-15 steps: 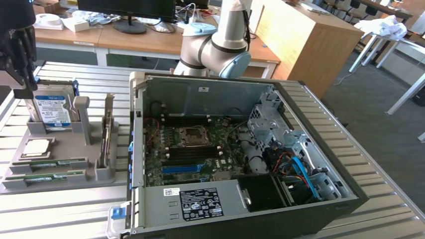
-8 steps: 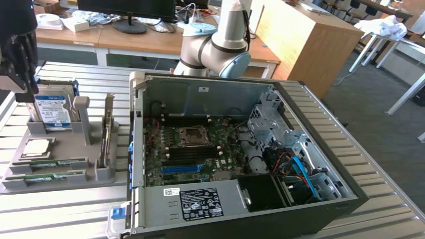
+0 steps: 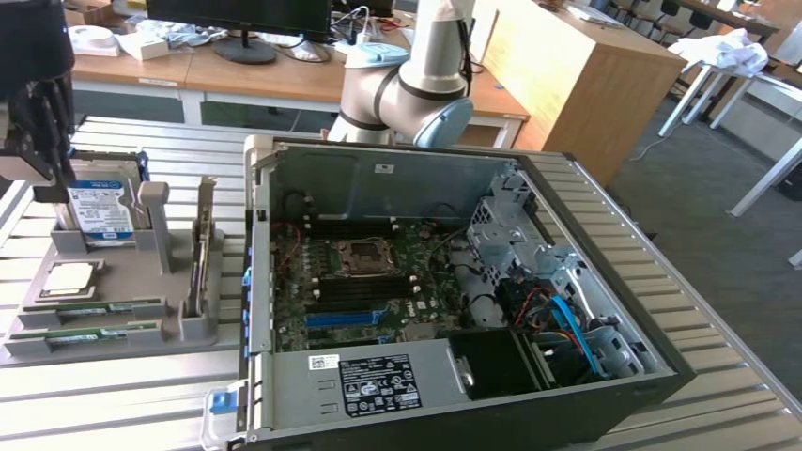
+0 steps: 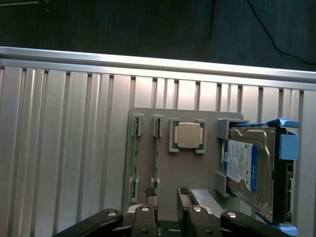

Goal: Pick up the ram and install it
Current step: 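Pick up the ram and move it above insertion slot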

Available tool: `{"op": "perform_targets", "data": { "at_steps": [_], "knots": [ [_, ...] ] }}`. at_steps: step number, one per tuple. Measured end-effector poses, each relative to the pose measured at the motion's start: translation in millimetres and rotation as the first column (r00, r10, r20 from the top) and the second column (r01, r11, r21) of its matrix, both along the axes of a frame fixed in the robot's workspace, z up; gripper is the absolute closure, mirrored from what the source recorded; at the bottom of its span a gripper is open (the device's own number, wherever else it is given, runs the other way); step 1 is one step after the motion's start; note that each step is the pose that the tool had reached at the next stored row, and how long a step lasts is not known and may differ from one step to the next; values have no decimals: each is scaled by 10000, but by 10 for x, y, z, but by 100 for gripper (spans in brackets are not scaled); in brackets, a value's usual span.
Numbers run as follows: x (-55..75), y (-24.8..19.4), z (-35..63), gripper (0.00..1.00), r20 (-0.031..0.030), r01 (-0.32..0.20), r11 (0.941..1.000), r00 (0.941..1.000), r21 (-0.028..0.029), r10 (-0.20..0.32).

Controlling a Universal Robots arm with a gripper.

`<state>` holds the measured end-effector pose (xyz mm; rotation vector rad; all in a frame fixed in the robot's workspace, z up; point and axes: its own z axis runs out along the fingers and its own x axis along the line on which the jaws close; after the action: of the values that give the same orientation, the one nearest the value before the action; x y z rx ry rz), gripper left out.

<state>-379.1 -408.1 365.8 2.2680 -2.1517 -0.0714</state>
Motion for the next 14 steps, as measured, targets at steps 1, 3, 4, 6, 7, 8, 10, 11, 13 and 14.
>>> {"op": "perform_targets", "data": {
  "at_steps": [1,3,4,6,7,8,10,11,13,14],
  "knots": [
    [0,0,-12,70,0,0,10000,10000,1,0],
    [0,0,-34,70,1,0,10000,10000,1,0],
    [0,0,-44,70,0,0,10000,10000,0,0],
    [0,0,-63,70,0,0,10000,10000,0,0],
    [0,0,-71,70,0,0,10000,10000,1,0],
    [0,0,-79,70,0,-1,10000,10000,1,1],
    [0,0,-93,70,1,0,10000,10000,1,0],
    [0,0,-99,70,0,0,10000,10000,0,0],
    [0,0,-112,70,1,-1,10000,10000,0,1],
    [0,0,-119,70,1,0,10000,10000,1,0]
  ]
}}
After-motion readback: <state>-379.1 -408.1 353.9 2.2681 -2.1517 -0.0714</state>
